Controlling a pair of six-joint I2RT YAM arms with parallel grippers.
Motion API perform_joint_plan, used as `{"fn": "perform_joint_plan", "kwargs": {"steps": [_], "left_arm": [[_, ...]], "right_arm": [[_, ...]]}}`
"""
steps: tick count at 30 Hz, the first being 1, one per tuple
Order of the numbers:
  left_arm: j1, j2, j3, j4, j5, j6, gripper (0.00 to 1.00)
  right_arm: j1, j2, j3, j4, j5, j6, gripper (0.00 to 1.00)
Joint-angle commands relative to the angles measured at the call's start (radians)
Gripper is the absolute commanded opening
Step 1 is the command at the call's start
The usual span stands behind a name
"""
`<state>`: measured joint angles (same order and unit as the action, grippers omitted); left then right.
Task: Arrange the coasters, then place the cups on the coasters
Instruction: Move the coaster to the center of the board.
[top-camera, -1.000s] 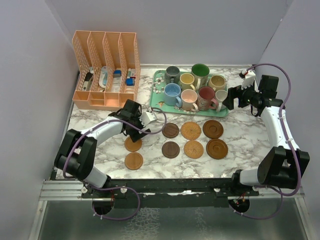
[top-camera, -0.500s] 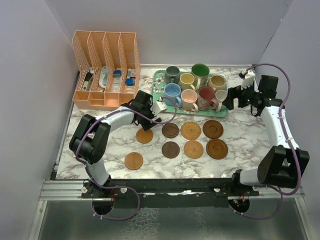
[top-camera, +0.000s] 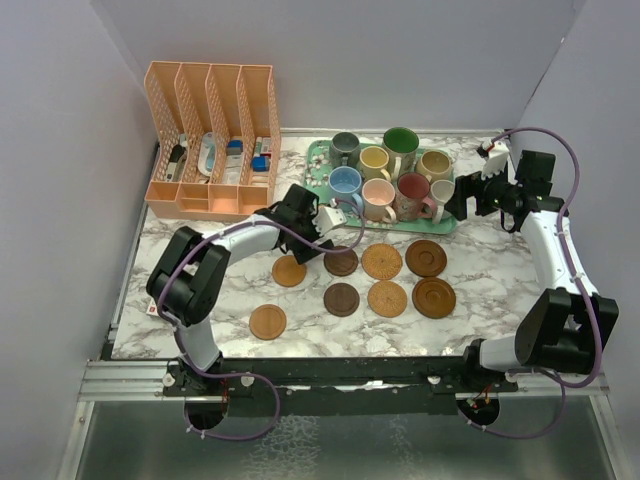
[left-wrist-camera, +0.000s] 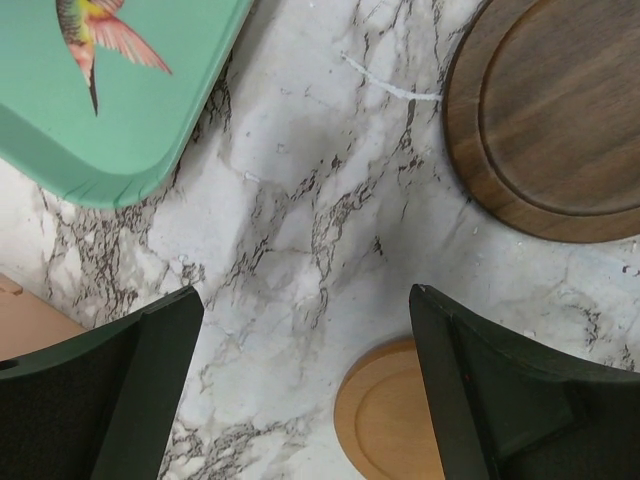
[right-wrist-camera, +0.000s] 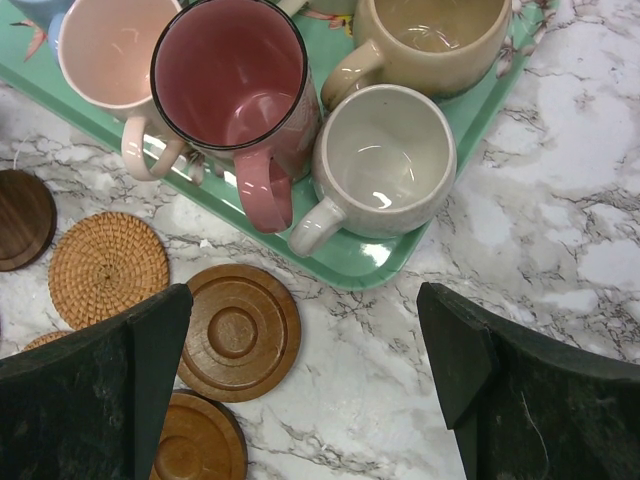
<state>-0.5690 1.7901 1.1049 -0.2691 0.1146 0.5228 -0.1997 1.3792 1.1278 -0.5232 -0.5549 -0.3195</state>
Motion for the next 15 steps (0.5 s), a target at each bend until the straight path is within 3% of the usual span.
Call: {"fn": "perform_joint_plan", "kwargs": {"steps": [1,8,15], "left_arm": [[0.006,-0.088,-0.028,0.014,-0.021,-0.01,0.89],[0.034,-0.21,-0.105,-0.027,-0.013,0.005,0.93],[0.081,-0.237,-0.169,-0.045,0.0,0.032,0.99]], "right_arm": [[0.005,0.006,0.017,-0.017,0.01,-0.01,0.97],[0.005,0.006,0.016,-0.015,0.012,-0.01,0.97],[0.005,0.007,0.018,-0.018,0.005,-0.01,0.97]]}}
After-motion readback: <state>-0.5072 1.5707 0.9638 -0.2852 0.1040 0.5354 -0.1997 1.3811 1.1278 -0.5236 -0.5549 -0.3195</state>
